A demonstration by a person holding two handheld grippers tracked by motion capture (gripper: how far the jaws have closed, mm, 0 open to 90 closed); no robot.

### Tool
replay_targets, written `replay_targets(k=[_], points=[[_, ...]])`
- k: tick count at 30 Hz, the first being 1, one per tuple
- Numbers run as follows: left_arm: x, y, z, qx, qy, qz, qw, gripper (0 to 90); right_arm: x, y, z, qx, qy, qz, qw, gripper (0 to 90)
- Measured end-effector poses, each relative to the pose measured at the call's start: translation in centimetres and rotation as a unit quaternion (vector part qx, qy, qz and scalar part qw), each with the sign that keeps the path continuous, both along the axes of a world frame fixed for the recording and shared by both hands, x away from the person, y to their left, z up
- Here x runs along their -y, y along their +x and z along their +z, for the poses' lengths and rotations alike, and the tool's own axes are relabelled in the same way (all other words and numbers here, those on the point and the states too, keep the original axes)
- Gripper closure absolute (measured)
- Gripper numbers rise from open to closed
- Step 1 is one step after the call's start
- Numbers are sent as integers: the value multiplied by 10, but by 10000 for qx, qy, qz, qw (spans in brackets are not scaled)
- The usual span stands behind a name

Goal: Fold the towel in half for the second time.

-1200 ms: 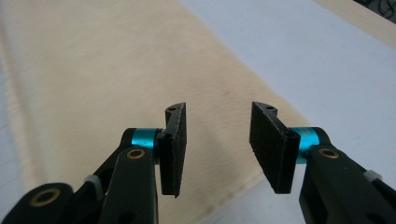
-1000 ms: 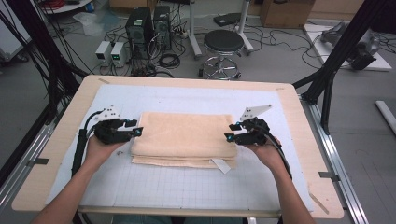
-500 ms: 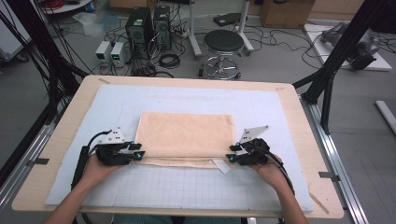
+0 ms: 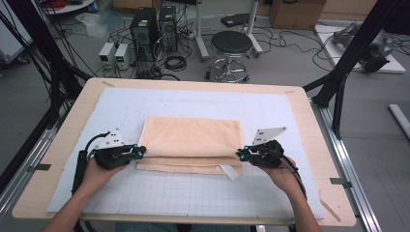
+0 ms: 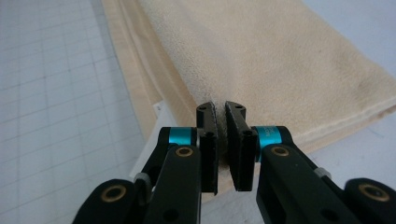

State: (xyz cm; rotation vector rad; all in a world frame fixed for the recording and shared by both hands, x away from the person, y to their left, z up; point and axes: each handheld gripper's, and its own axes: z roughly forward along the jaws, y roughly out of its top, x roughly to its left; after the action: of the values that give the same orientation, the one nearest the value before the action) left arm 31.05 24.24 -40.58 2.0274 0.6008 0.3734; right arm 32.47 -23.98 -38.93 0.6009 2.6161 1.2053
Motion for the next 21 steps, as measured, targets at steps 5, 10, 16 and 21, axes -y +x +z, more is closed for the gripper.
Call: replay_targets(k=[5,10,16,21], points=[[-1,-10,-3,-84,88,-135,9998,850,0,-13,1,-9,-56,154,9999,842],[-2,-16,-18,-462,170,-295,9984,711,0,-16,-19,-368,-185,220,9989,713],[-1,-9,-12,-389,-48,-159,9991,719,-7,-10,-13,-282,342,139,9989,699],[5,-3,-21,-561,75,-90,9984,750,-15,-3,-25,-482,37,127,9988,717]])
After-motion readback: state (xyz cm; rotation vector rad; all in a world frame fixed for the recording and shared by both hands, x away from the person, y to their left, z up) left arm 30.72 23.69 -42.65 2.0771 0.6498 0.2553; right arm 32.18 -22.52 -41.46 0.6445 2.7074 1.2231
